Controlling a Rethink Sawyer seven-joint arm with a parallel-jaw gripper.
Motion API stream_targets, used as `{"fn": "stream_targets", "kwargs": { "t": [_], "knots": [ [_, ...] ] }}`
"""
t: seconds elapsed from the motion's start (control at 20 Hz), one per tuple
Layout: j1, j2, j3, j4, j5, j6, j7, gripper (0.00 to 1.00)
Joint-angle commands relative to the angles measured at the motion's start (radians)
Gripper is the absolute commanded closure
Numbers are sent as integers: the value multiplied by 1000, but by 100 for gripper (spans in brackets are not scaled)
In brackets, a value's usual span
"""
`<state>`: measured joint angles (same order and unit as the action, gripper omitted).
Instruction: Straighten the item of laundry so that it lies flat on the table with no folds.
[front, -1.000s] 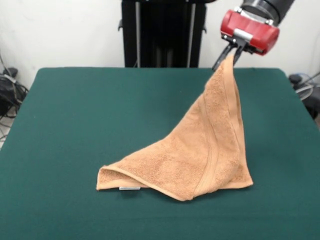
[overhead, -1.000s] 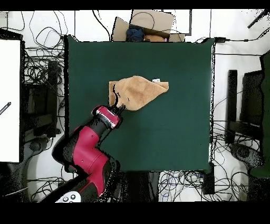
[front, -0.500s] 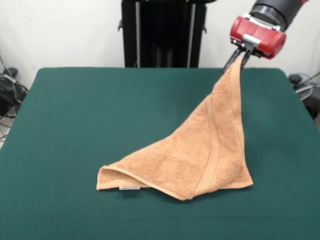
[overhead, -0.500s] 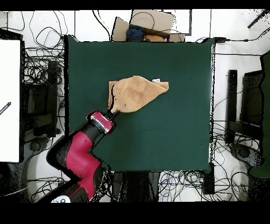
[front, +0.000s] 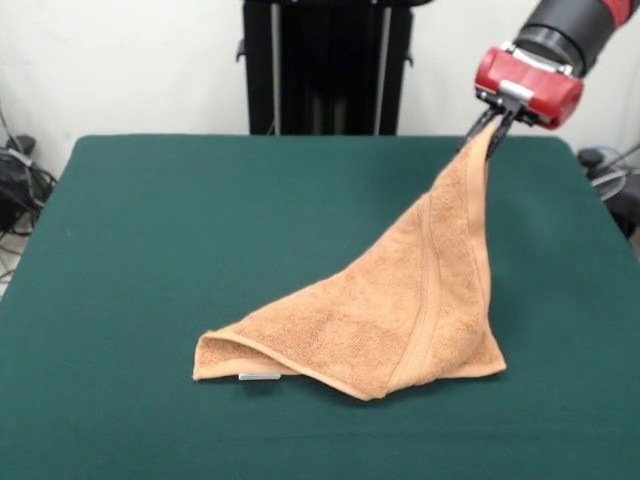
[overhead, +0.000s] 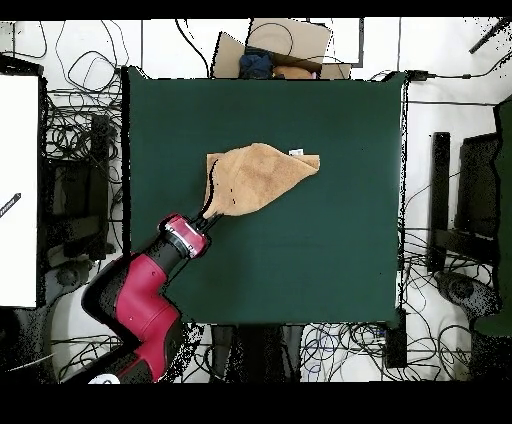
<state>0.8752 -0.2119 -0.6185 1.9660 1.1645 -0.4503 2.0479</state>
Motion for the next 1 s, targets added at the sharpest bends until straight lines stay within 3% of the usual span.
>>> {"fn": "stream_targets", "kwargs": {
  "t": [0.05, 0.2, 0.55, 0.75, 1.0],
  "knots": [
    [21, 82, 203, 24, 138, -136, 464, 100],
    [27, 108, 235, 14, 161, -197, 586, 100],
    [8, 99, 284, 42, 94, -245, 861, 100],
    [32, 135, 315, 36, 99, -315, 1057, 100],
    [75, 190, 375, -5, 228, -404, 1246, 100]
  ]
}}
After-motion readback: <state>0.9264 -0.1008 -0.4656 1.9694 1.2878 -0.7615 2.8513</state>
